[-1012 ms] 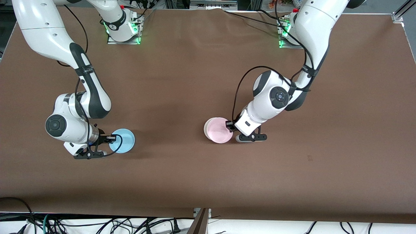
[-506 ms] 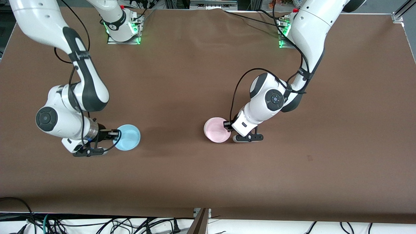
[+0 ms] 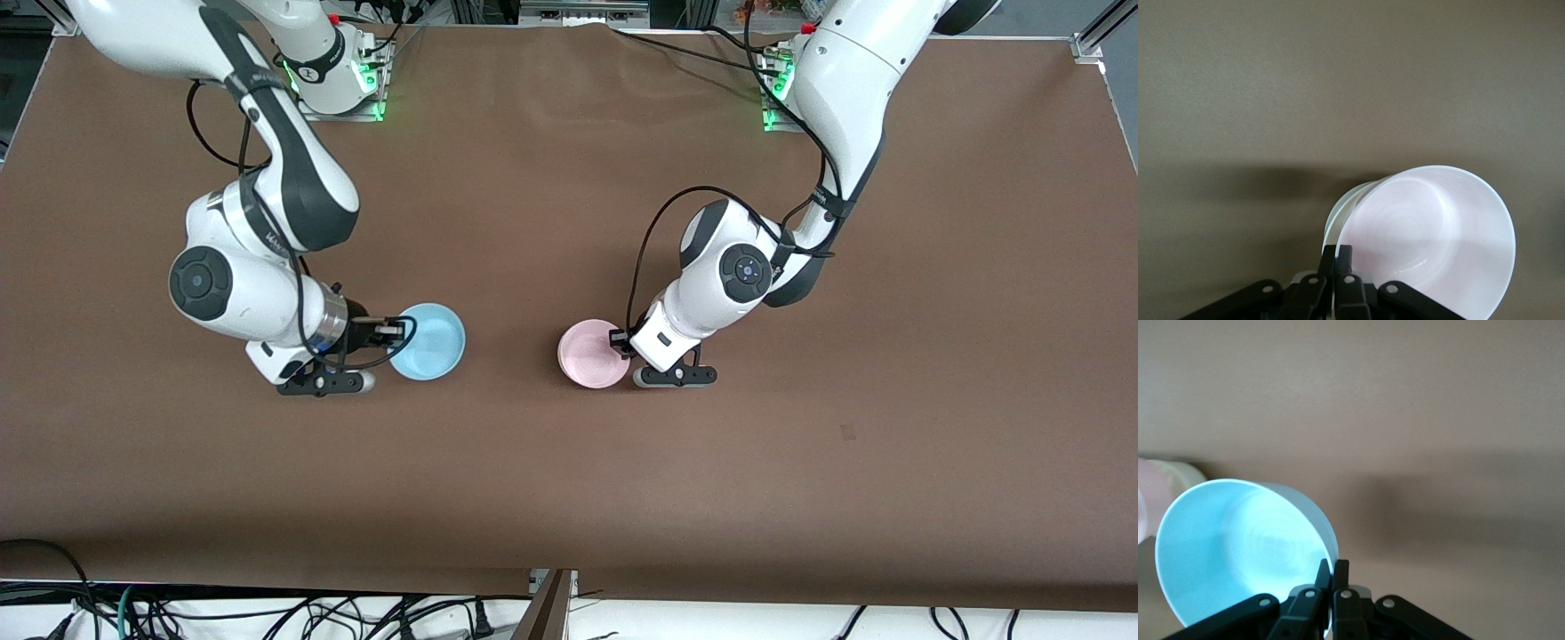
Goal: Stack pink and blue bowls on white bowl
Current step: 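Lift the blue bowl toward the stack with the right gripper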
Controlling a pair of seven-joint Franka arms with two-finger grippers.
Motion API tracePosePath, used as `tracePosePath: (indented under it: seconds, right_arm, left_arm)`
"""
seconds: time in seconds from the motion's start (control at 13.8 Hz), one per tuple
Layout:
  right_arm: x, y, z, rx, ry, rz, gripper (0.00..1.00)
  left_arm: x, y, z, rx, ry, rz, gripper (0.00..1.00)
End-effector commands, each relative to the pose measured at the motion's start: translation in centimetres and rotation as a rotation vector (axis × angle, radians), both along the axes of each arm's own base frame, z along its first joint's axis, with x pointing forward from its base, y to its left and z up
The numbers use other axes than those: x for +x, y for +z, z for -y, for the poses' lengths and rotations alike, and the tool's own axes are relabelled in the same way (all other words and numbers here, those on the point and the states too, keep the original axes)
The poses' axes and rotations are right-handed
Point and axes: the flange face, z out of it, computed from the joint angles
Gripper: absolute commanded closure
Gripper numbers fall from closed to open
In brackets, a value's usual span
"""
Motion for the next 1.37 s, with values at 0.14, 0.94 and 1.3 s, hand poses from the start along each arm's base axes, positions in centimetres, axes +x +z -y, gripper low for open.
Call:
tracePosePath:
  seconds: [0.14,0.94,1.3]
  right_arm:
    - [-1.0,7.1,1.3,-0.028,0.006,-0.029,1.00]
    - [-1.1,6.7,0.9,-0.030,-0.004,-0.042,1.00]
    - [-1.1,6.7,0.9,-0.030,0.001,-0.040,1.00]
  left_arm:
    - [-0.3,-0.9,0.3,0.019,-0.018,-0.002,1.00]
    - [-0.6,-2.9,0.4,0.026,-0.009,-0.033,0.60]
    - [0.3,-0.2,-0.1,0.006,0.071,-0.037,0.00]
